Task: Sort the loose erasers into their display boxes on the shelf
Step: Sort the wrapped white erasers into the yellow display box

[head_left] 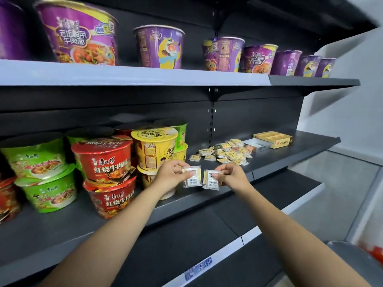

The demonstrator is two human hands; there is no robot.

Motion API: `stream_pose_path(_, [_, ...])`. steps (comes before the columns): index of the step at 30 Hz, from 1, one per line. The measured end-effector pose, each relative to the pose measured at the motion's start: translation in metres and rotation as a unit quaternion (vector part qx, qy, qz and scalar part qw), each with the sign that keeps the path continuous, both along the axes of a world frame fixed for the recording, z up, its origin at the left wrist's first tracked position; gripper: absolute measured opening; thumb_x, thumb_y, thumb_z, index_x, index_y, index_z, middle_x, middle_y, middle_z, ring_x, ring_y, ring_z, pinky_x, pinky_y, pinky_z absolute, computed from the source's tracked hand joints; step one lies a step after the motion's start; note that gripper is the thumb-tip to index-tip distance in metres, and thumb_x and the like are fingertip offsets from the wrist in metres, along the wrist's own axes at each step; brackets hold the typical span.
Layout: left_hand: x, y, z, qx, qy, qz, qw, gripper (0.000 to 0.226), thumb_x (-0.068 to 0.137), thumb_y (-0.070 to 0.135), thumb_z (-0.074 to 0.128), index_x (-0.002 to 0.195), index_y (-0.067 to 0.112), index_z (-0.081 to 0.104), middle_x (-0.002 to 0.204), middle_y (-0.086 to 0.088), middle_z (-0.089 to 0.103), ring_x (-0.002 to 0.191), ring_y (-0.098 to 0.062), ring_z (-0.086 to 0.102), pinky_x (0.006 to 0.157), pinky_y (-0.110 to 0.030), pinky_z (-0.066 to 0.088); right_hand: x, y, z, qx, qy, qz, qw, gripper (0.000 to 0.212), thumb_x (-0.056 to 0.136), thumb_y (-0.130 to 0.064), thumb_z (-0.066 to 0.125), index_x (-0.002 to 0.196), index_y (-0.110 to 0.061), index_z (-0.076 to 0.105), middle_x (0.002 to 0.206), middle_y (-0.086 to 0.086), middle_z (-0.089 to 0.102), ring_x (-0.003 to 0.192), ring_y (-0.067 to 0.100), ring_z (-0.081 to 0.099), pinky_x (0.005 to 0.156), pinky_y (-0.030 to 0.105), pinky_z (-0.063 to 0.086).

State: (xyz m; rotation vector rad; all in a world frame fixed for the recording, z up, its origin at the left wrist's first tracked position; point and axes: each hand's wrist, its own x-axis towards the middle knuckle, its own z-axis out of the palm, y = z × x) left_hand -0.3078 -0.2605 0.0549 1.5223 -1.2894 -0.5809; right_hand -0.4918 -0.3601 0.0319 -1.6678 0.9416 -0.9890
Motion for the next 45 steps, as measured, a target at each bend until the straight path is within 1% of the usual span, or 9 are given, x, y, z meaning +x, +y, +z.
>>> stream_pose_path(5, [-0.015,-0.041,0.000,-0.026,0.008,0.022,0.999,0.025,0.073,0.020,0.078,0.093,0.019,0.063,0.093,-0.003,0.069,0.082,-0.013,0.065,0.065,-0.018,0.051,-0.005,-0.037,0.006,0.019,-0.037,-0.026,0.999,0.016,0.082,0.003,0.067,0.075,-0.009,0.060,0.062,0.008,0.059,0.050,0.015,0.058,0.043,0.022,0.048])
stream_pose_path(10, [-0.030,-0.068,-0.002,-0.022,0.016,0.020,0.999,0.022,0.075,0.018,0.076,0.092,0.020,0.061,0.088,0.000,0.067,0.075,-0.011,0.060,0.060,-0.017,0.043,-0.003,-0.079,-0.005,0.039,-0.058,-0.030,0.997,0.011,0.080,0.002,0.070,0.077,-0.007,0.063,0.063,0.009,0.056,0.051,0.015,0.054,0.041,0.018,0.044])
stream_pose_path(15, [-0.040,-0.100,-0.001,-0.020,0.020,0.023,0.999,0.024,0.073,0.017,0.077,0.080,0.028,0.058,0.093,-0.005,0.070,0.083,-0.018,0.065,0.073,-0.027,0.052,-0.003,-0.120,-0.007,0.050,-0.059,0.012,0.997,0.015,0.079,0.005,0.069,0.074,-0.007,0.062,0.051,-0.003,0.060,0.051,0.006,0.059,0.049,0.011,0.046])
stream_pose_path(22, [-0.063,-0.159,-0.005,-0.033,0.058,0.099,0.993,0.020,0.073,0.013,0.077,0.081,0.023,0.061,0.088,-0.010,0.070,0.078,-0.020,0.065,0.080,-0.037,0.053,-0.034,-0.187,0.012,0.025,-0.033,0.091,0.995,0.013,0.079,0.003,0.069,0.079,-0.008,0.063,0.061,0.003,0.060,0.046,0.012,0.050,0.044,0.021,0.038])
stream_pose_path(27, [-0.102,-0.197,-0.002,-0.040,0.097,0.153,0.983,0.019,0.075,0.009,0.075,0.078,0.023,0.061,0.080,-0.009,0.069,0.064,-0.015,0.060,0.064,-0.026,0.048,-0.073,-0.239,0.029,0.014,-0.022,0.128,0.991,0.014,0.078,0.006,0.069,0.082,-0.006,0.065,0.063,-0.003,0.067,0.061,0.006,0.062,0.052,0.012,0.048])
stream_pose_path(30, [-0.117,-0.215,-0.002,-0.040,0.105,0.175,0.978,0.019,0.072,0.013,0.077,0.079,0.023,0.063,0.082,-0.011,0.069,0.065,-0.015,0.059,0.069,-0.029,0.046,-0.092,-0.262,0.032,0.007,-0.017,0.146,0.989,0.012,0.078,0.004,0.070,0.084,-0.006,0.066,0.068,-0.001,0.068,0.061,0.004,0.063,0.052,0.011,0.045])
stream_pose_path(36, [-0.136,-0.245,-0.003,-0.020,0.103,0.188,0.976,0.021,0.070,0.017,0.079,0.087,0.019,0.066,0.091,-0.012,0.072,0.074,-0.017,0.064,0.079,-0.035,0.050,-0.112,-0.304,0.022,0.032,-0.023,0.157,0.987,0.015,0.078,-0.003,0.073,0.077,-0.016,0.066,0.060,-0.007,0.070,0.066,0.019,0.058,0.060,0.028,0.041])
stream_pose_path(40, [-0.143,-0.265,0.004,-0.011,0.101,0.178,0.979,0.021,0.073,0.016,0.077,0.090,0.015,0.065,0.090,-0.012,0.072,0.068,-0.013,0.063,0.065,-0.027,0.049,-0.118,-0.323,0.023,0.028,-0.039,0.159,0.986,0.014,0.078,0.002,0.071,0.079,-0.011,0.064,0.065,-0.004,0.069,0.064,0.008,0.064,0.052,0.018,0.048])
stream_pose_path(45, [-0.150,-0.301,0.016,-0.002,0.077,0.167,0.983,0.021,0.075,0.022,0.076,0.092,0.021,0.063,0.085,0.000,0.070,0.062,-0.009,0.061,0.045,-0.016,0.038,-0.127,-0.353,0.028,0.026,-0.060,0.154,0.986,0.011,0.078,0.006,0.069,0.082,-0.003,0.064,0.056,-0.006,0.066,0.052,0.006,0.059,0.044,0.013,0.040])
